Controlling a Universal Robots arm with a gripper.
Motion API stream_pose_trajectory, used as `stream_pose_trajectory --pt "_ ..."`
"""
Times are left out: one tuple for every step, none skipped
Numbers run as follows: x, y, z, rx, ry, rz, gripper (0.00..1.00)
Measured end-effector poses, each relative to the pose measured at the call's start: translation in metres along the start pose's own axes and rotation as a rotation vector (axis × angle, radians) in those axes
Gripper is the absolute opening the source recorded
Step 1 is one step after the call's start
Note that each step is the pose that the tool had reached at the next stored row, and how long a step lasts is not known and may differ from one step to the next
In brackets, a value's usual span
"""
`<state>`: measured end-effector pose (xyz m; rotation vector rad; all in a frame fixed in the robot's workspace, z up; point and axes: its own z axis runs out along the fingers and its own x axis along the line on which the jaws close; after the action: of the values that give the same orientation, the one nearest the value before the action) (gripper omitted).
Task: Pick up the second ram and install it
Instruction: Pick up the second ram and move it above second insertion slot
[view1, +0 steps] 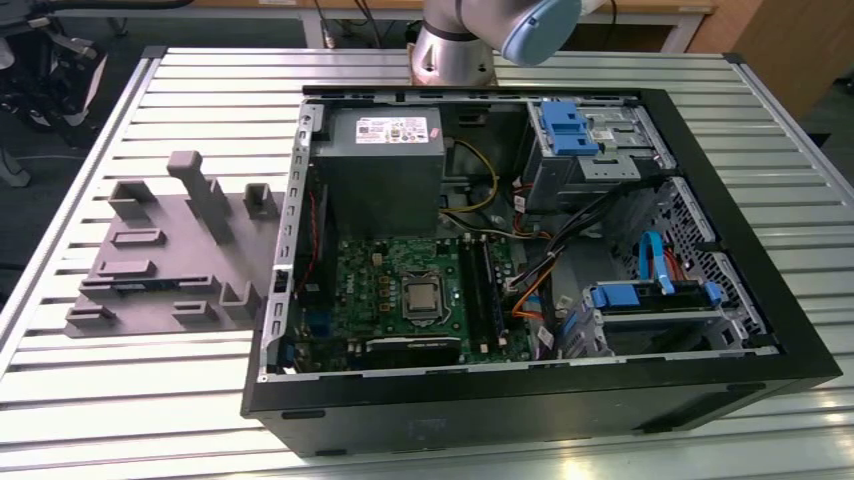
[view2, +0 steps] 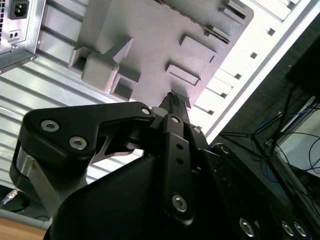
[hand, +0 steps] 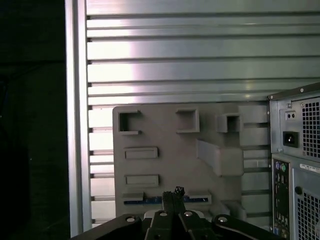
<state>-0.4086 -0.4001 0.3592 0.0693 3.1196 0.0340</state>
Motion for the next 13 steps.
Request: stream_pose_trajectory --pt "0.0 0.0 0.0 -0.0002 0.0001 -0.007 0.11" --pt "0.0 0.0 0.0 -0.0003 0.0003 -0.014 0.11" --pt "0.0 0.0 0.0 -0.0004 0.0004 -0.02 0.11" --pt "0.0 0.0 0.0 -0.0005 0.0006 -0.026 0.11" --pt "0.0 0.0 0.0 -0.0006 0.0007 -0.031 0.11" --pt "0.0 0.0 0.0 -0.0007 0.0008 -0.036 0.11" --pt "0.0 0.0 0.0 -0.0008 0.0009 -0.04 0.11" --pt "0.0 0.0 0.0 -0.001 0.0011 -0.049 0.11" --pt "0.0 0.0 0.0 -0.0011 0.0012 -0.054 0.11" --pt "0.0 0.0 0.0 -0.0011 0.0013 -0.058 0.11" --pt "0.0 0.0 0.0 -0.0013 0.0015 -0.063 0.11" --pt "0.0 0.0 0.0 -0.0013 0.0015 -0.067 0.11" --pt "0.0 0.0 0.0 -0.0015 0.0015 -0.071 0.11"
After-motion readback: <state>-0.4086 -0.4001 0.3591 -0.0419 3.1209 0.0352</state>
